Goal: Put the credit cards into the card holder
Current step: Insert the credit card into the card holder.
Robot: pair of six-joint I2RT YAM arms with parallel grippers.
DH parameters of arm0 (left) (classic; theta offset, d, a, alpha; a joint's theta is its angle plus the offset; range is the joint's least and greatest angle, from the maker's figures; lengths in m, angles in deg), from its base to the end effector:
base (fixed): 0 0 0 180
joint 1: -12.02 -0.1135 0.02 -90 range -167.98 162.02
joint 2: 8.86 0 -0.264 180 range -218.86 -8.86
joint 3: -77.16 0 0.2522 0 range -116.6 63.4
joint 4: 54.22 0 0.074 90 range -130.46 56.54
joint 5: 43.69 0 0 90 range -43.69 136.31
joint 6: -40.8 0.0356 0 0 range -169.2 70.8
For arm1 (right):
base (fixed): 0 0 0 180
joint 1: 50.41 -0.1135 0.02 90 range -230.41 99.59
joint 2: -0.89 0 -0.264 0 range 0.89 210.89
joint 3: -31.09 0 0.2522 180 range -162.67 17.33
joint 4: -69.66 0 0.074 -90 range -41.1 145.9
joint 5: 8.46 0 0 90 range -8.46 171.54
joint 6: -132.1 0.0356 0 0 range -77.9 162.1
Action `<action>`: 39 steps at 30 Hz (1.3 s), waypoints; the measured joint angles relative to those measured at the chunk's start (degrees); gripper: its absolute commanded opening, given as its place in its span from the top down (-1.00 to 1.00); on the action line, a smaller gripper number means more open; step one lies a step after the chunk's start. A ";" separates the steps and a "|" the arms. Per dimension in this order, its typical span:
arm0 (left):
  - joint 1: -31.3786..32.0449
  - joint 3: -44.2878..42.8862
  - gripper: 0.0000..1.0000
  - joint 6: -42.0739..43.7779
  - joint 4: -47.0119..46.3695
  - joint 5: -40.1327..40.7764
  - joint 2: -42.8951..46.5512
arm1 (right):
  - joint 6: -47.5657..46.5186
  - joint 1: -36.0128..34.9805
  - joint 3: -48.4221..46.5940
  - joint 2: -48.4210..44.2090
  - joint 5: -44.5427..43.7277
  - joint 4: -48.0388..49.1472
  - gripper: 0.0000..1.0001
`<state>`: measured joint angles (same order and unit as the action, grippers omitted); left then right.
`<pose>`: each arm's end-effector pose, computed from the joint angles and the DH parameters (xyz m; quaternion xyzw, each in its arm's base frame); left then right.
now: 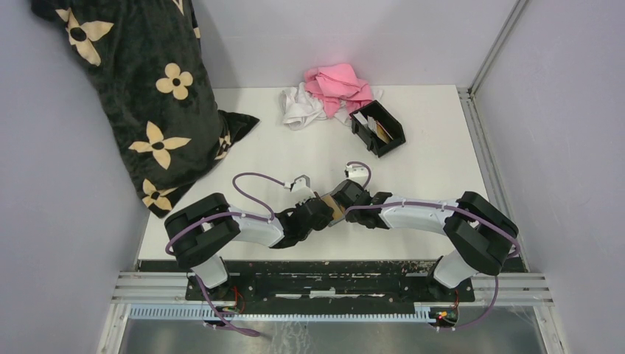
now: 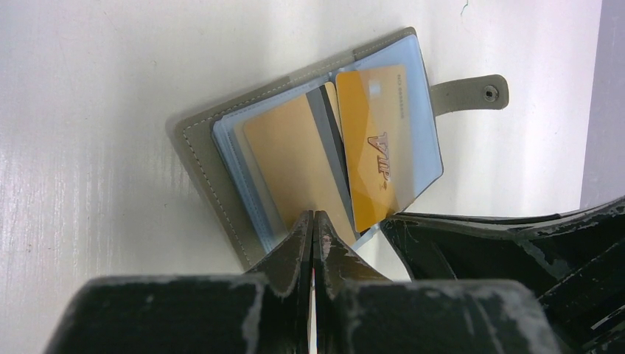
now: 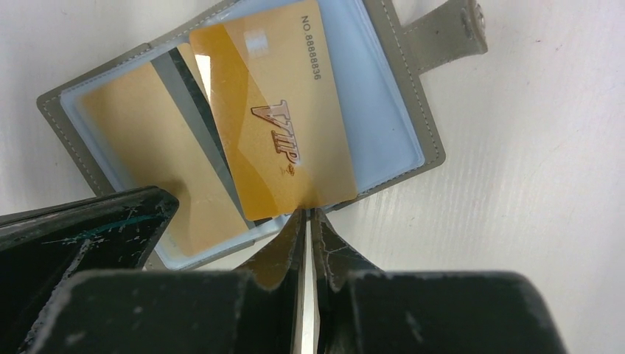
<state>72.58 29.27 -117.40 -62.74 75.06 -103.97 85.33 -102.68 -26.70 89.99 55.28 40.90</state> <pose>0.1608 -0.2502 0.1256 -0.1654 0.8641 -0.2813 0.3831 0.1864 0.2151 0.1546 -0.0157 0.9425 0.0386 0.3315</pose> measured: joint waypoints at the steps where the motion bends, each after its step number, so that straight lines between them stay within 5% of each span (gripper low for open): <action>1: -0.04 0.00 0.94 0.00 -0.04 -0.07 -0.02 | 0.00 0.00 0.00 0.00 -0.15 0.00 0.80; 20: -0.11 0.13 0.94 -0.94 -0.85 -0.37 -0.42 | -0.63 1.33 -2.01 1.14 -2.99 -0.96 0.78; 39: -0.48 2.40 0.94 -1.03 -5.16 -1.31 -0.48 | -1.73 -1.46 -4.59 0.37 -0.68 -2.01 0.35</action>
<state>72.09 31.67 -118.43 -67.90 73.75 -104.45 83.60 -104.14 -31.29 90.36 54.60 38.89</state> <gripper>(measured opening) 0.043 0.311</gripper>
